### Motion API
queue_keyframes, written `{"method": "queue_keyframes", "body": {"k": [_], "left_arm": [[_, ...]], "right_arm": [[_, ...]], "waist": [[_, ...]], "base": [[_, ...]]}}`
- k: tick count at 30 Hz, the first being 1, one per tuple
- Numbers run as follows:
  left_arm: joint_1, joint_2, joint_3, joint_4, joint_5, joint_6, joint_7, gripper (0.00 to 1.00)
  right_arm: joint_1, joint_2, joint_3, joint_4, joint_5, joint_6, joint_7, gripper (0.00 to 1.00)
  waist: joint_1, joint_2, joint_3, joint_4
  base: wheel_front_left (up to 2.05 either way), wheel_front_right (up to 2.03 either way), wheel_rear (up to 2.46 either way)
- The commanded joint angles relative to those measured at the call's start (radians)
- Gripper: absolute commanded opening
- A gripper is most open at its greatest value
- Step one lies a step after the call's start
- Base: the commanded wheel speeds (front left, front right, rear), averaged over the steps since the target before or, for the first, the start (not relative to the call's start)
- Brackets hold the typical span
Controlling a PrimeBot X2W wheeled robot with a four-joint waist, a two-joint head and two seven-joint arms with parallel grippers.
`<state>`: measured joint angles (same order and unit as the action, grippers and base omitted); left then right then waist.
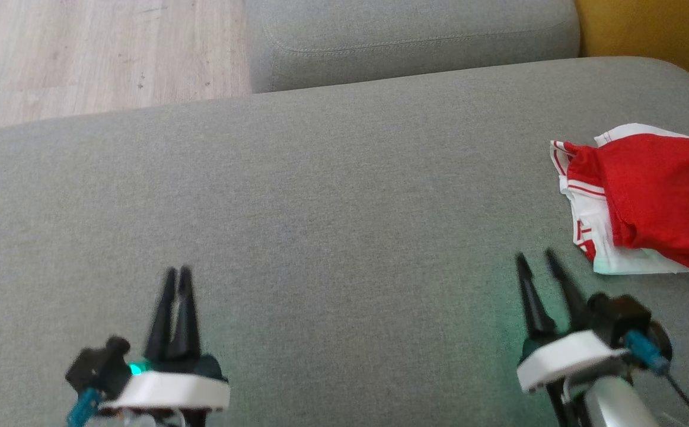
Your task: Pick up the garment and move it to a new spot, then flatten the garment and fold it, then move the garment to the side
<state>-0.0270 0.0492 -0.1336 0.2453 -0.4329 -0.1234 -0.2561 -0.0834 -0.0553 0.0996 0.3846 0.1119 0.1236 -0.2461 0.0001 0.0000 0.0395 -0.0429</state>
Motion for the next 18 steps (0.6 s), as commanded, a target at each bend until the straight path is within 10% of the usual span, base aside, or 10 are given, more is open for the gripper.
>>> {"method": "queue_keyframes", "body": {"k": [1,18], "left_arm": [[0.004,0.0,0.0,0.01,-0.002,0.0,0.0,0.0],[0.002,0.007,0.019,0.023,-0.149,-0.001,0.036,0.0]], "right_arm": [[0.005,0.0,0.001,0.01,0.002,0.0,0.0,0.0],[0.011,-0.007,-0.014,0.004,0.189,0.001,0.034,0.0]], "waist": [[0.0,0.0,0.0,0.0],[0.0,0.0,-0.004,0.005]], "base": [[0.0,0.0,0.0],[0.0,0.0,0.0]]}}
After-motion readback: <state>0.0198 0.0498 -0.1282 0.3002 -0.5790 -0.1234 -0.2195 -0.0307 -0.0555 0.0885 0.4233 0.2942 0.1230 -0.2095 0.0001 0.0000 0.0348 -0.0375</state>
